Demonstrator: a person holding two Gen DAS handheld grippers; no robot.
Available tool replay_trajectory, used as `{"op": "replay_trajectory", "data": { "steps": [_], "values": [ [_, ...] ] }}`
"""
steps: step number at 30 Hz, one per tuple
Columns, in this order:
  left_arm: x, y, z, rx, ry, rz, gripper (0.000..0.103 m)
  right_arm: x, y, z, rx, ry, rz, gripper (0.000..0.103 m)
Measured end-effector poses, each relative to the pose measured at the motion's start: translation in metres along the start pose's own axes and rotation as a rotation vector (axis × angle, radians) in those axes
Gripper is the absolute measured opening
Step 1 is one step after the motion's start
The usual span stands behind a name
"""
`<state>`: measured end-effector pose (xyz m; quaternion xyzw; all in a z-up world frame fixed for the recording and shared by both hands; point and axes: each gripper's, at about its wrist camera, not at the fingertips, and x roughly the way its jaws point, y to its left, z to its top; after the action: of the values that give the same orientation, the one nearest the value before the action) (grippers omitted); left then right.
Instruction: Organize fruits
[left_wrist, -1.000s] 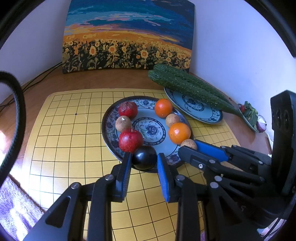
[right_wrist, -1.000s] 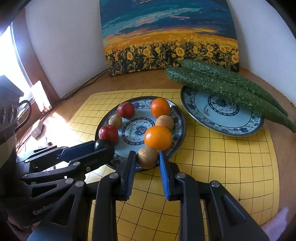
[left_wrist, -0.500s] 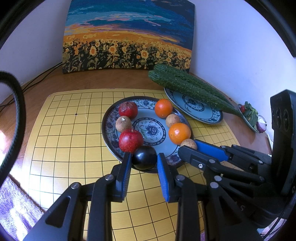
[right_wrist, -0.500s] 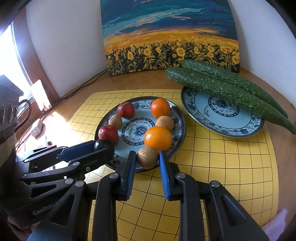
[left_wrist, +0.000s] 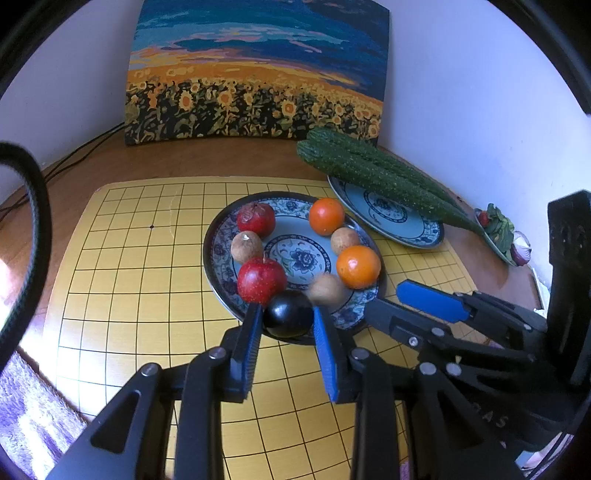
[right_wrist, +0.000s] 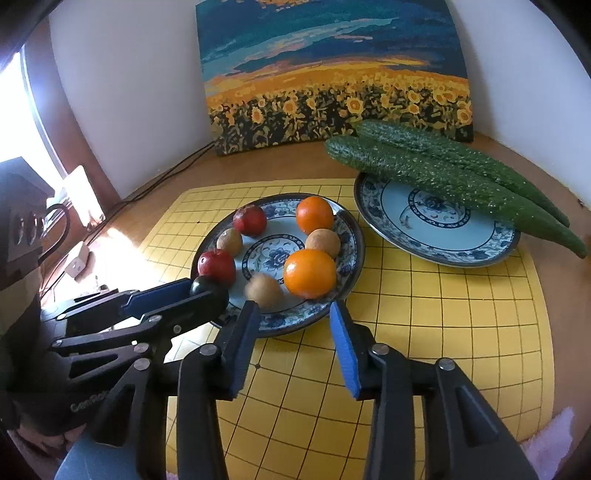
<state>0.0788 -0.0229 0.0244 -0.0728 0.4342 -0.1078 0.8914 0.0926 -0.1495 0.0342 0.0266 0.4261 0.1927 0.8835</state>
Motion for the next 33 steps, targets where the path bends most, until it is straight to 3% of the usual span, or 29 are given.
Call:
{"op": "replay_trajectory", "data": {
  "steps": [9,14,21,25,28,33],
  "values": [
    [-0.003,-0.004,-0.001,0.018,-0.004,0.014,0.031,-0.01,0.003,-0.01,-0.013,-0.001,-0.028,0.049],
    [-0.01,-0.007,-0.001,0.029,-0.026,0.032,0.046,-0.018,0.002,-0.015,0.003,-0.014,-0.036,0.051],
    [-0.021,-0.005,-0.007,0.021,-0.032,0.053,0.056,-0.022,0.002,-0.021,0.007,-0.013,-0.053,0.059],
    [-0.024,0.0,-0.014,-0.006,-0.023,0.067,0.07,-0.02,0.005,-0.026,-0.008,-0.005,-0.066,0.065],
    [-0.023,0.002,-0.019,-0.009,-0.013,0.118,0.072,-0.018,0.007,-0.03,-0.02,0.0,-0.086,0.067],
    [-0.018,0.003,-0.024,-0.012,0.003,0.142,0.072,-0.014,0.009,-0.036,-0.038,0.001,-0.13,0.071]
  ]
}}
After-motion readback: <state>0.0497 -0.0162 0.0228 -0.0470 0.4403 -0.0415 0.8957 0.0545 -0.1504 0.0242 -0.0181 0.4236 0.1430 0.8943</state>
